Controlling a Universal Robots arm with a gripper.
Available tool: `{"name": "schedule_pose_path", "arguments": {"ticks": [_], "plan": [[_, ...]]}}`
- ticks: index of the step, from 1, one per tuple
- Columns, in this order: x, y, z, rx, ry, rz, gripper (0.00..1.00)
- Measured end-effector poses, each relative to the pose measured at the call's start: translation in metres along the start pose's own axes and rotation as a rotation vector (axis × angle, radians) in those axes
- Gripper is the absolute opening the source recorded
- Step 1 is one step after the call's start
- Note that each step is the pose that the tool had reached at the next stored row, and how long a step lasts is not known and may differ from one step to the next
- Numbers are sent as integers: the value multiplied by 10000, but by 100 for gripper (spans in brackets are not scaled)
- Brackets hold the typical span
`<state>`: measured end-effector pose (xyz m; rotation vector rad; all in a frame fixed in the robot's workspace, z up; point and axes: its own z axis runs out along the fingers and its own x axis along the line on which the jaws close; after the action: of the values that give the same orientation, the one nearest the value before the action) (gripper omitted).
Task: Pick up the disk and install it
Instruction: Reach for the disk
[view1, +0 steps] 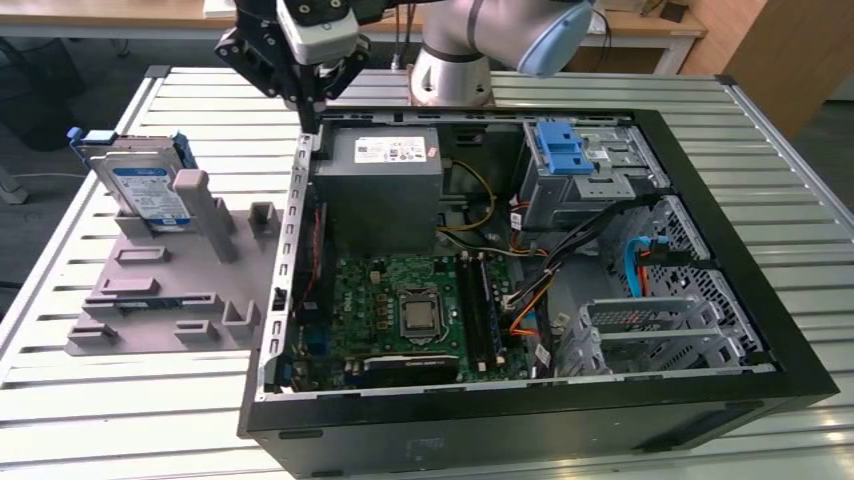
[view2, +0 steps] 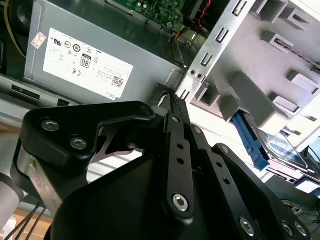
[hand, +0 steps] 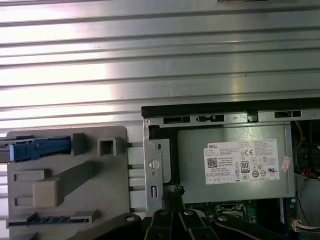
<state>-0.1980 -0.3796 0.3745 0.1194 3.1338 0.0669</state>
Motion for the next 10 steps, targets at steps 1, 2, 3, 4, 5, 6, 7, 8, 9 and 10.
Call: {"name": "schedule_pose_path", "arguments": {"ticks": [1, 2, 3, 4, 5, 6, 7, 8, 9, 10], "plan": [[20, 2, 0, 0, 0, 0, 11], [34, 5, 1, -1, -1, 1, 11], [42, 7, 2, -1, -1, 1, 11], [45, 8, 1, 0, 0, 2, 11], [44, 8, 1, 1, 1, 1, 11], [45, 7, 1, 1, 1, 0, 11], [46, 7, 1, 0, 0, 1, 11], [46, 7, 1, 1, 1, 1, 11], [48, 7, 1, 0, 0, 1, 11], [51, 8, 2, 0, 0, 2, 11]]}}
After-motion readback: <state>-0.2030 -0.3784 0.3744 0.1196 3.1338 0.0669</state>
